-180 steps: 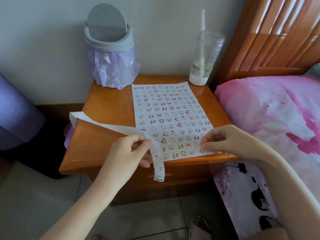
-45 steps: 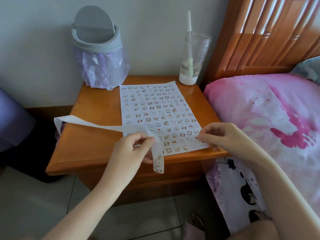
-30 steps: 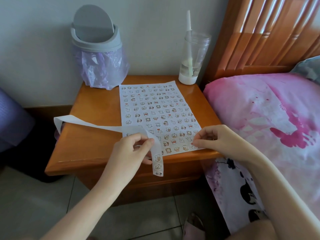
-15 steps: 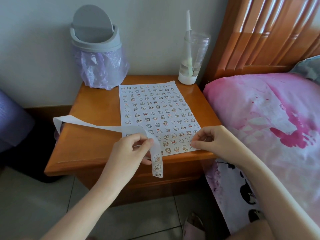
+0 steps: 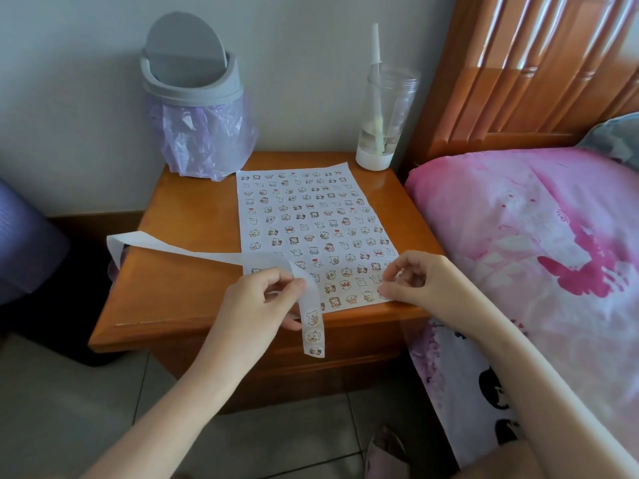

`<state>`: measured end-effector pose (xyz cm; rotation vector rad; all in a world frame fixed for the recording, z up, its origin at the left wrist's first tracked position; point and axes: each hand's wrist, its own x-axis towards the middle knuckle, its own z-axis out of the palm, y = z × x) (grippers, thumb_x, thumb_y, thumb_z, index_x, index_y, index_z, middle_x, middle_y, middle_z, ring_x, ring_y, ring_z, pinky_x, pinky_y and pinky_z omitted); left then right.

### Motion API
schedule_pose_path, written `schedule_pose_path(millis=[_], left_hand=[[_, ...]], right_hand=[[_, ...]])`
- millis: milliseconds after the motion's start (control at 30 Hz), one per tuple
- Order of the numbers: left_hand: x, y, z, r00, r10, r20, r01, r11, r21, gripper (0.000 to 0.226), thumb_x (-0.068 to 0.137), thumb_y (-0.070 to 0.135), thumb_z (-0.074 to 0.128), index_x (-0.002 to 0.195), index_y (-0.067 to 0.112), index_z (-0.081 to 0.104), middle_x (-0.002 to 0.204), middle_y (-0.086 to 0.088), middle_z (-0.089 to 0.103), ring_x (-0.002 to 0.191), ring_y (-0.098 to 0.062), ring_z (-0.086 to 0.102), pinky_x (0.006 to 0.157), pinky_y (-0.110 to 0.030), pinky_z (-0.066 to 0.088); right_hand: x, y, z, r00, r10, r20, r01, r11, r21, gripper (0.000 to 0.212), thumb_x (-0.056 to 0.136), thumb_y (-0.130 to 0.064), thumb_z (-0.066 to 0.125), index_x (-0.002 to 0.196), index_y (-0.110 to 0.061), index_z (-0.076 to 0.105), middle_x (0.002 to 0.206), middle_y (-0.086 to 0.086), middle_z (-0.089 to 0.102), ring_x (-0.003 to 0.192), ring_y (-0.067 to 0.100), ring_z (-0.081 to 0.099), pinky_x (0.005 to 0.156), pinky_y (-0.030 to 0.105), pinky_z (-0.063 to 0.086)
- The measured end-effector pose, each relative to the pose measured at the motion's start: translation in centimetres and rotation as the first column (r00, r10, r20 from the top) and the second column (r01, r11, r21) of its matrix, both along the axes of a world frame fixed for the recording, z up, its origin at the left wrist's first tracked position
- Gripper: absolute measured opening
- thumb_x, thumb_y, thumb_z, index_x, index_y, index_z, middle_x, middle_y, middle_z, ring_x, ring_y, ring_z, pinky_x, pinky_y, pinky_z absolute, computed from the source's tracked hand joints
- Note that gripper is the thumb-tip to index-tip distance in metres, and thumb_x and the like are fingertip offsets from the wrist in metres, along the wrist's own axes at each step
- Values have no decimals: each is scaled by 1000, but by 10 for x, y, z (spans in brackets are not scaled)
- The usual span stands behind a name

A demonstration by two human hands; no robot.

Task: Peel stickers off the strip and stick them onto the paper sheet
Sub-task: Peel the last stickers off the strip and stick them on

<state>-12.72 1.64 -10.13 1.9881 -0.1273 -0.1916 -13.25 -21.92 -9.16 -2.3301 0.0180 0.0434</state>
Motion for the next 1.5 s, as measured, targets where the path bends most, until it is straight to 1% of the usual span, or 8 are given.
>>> schedule_pose_path(millis=[200, 400, 667, 800, 867, 967, 1167, 1500], left_hand=[[1, 0, 0, 1000, -3, 3, 3, 1000, 4, 16, 91, 24, 56, 95, 14, 67, 99, 8, 69, 64, -3, 70, 55, -15, 55], [1, 0, 1, 1000, -6, -4, 6, 1000, 12, 15, 91, 26, 56, 95, 16, 66, 98, 10, 69, 64, -4, 70, 56, -16, 56], [0, 1, 2, 1000, -10, -11, 10, 1000, 4, 13, 91, 26, 56, 94, 18, 66, 94, 14, 68, 63, -4, 70, 56, -16, 56], [-1, 2, 6, 998, -16, -61, 10, 995, -99, 12, 91, 23, 55, 94, 17, 66, 92, 10, 71, 65, -7, 71, 55, -17, 56], [-2, 3, 11, 997, -4, -78, -9, 987, -163, 14, 91, 22, 55, 93, 16, 67, 91, 6, 73, 64, -11, 72, 56, -19, 57], [-4, 3, 17, 997, 23, -73, -38, 978, -204, 16, 90, 27, 56, 96, 17, 67, 95, 6, 73, 63, -17, 72, 61, -26, 60], [-10, -4, 19, 998, 55, -25, -59, 973, -225, 17, 89, 29, 55, 94, 17, 66, 98, 6, 71, 61, -17, 72, 60, -30, 57], [-9, -4, 20, 998, 62, 0, -60, 965, -255, 21, 87, 31, 56, 92, 12, 66, 85, 6, 73, 65, -15, 73, 61, -35, 58]], right_hand=[[4, 0, -4, 1000, 3, 11, -2, 1000, -28, 10, 83, -21, 69, 89, -20, 60, 63, -5, 58, 55, 3, 46, 57, 20, 36], [4, 2, -3, 1000, 6, -10, -7, 1000, -11, 19, 78, -30, 73, 88, -20, 60, 59, -7, 56, 52, 5, 46, 54, 22, 38], [2, -1, -4, 999, -10, 41, 11, 999, -35, 4, 87, -19, 64, 87, -21, 60, 64, -4, 58, 58, 8, 50, 56, 16, 38], [-1, 4, 1, 973, -123, 198, 95, 985, 145, 2, 87, -19, 63, 88, -20, 62, 69, -2, 63, 62, 11, 55, 62, 28, 48], [-3, 9, 6, 957, -138, 256, 87, 976, 199, 2, 88, -19, 61, 88, -21, 62, 70, -4, 64, 62, 10, 57, 60, 27, 49], [-7, 20, 13, 959, -96, 265, 21, 961, 274, 6, 89, -22, 58, 91, -19, 63, 70, -6, 66, 61, 6, 58, 54, 18, 47], [-21, 44, 18, 976, 111, 188, -170, 928, 333, 13, 83, -24, 67, 95, -20, 66, 82, -2, 72, 74, 13, 67, 68, 32, 55], [-24, 58, 15, 977, 134, 163, -187, 910, 371, 14, 81, -12, 71, 94, -18, 69, 81, -1, 71, 68, 15, 66, 66, 40, 56]])
